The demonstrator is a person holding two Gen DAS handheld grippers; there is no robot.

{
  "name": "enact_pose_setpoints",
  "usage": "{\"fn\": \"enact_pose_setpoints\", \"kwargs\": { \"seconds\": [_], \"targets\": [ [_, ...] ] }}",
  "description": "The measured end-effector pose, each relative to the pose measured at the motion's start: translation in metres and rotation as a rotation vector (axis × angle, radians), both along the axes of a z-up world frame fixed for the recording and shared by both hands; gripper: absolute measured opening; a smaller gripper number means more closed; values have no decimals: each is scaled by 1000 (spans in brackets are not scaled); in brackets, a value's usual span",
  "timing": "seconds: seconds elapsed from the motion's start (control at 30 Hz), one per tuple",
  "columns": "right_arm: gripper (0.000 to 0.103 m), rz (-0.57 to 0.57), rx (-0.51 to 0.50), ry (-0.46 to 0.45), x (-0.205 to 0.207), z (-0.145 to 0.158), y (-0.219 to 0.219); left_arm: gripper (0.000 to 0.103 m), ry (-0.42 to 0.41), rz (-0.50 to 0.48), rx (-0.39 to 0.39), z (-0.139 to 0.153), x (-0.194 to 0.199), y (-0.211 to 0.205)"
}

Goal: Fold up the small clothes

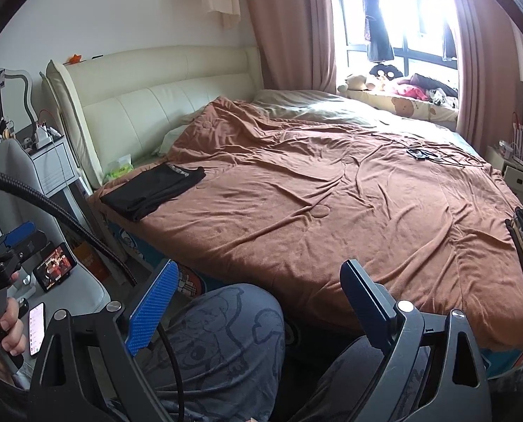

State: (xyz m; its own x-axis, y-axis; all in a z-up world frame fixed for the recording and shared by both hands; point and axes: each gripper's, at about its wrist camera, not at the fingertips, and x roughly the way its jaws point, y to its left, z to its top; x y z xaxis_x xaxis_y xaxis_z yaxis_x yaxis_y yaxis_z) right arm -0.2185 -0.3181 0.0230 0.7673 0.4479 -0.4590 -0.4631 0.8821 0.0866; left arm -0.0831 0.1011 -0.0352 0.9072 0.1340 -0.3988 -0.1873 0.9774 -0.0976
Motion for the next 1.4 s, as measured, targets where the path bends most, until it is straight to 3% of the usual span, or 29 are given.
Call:
{"fn": "enact_pose_setpoints", "kwargs": {
  "seconds": [1.4],
  "targets": [
    [93, 4, 16, 16, -6, 3, -4, 103, 12, -5, -11, -1, -11, 0]
  ]
}}
